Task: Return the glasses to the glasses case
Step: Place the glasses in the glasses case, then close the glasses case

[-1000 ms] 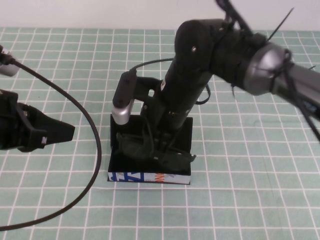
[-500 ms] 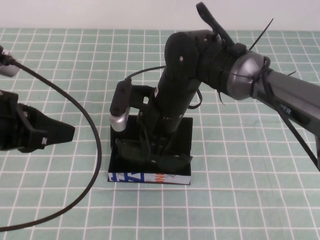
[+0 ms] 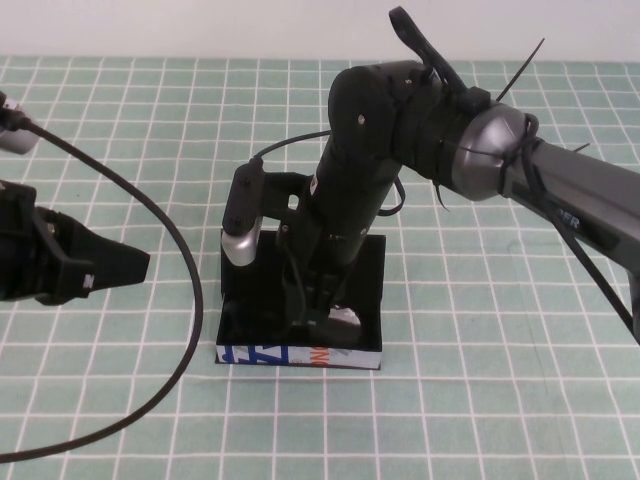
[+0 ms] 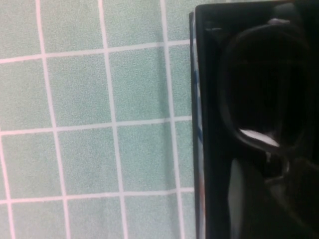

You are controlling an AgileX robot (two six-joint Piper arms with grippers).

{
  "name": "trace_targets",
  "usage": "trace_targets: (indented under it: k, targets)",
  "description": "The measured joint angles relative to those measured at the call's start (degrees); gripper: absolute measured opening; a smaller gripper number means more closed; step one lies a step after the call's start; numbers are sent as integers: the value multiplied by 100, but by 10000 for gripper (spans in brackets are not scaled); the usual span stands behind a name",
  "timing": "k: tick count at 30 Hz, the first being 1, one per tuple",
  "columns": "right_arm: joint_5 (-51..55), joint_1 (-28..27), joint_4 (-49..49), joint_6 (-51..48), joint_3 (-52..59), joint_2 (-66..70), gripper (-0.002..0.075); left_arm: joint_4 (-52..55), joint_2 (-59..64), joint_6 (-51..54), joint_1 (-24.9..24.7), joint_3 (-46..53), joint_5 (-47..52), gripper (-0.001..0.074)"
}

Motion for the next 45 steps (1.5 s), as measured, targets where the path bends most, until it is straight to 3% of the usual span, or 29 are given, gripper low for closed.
trace_targets:
  k: [9,12,16,19,22,26,32,37,45]
  targets:
    - [0,0,0,-1,-12,0,178,27,0,0,0,0,35,-2]
    - [0,0,0,46,-136,-66,140,179,0,53,0,0,138,-2]
    - [0,0,11,407,-436,-297,34,281,73,96,-31,0,132,-2]
    - [12,-11,22,824,-658,-474,1,319,286,279,-363,80,-126,-2]
    - [-140,-140,55,1327,-764,-591,-8,440,539,407,-1011,381,-854,-2]
    - [-632,-529,55,2175,-776,-603,-11,531,897,351,-1962,844,-2031,-2]
    - [-1059,-1188,352,2734,-785,-484,-11,-43,1588,440,-2884,946,-3338,-2]
    - [-1086,-1420,626,2788,-785,-228,-11,-430,2225,593,-3268,946,-3820,-2]
    - [-1047,-1446,1129,2479,-785,333,-11,-878,2539,786,-3301,946,-4354,-2]
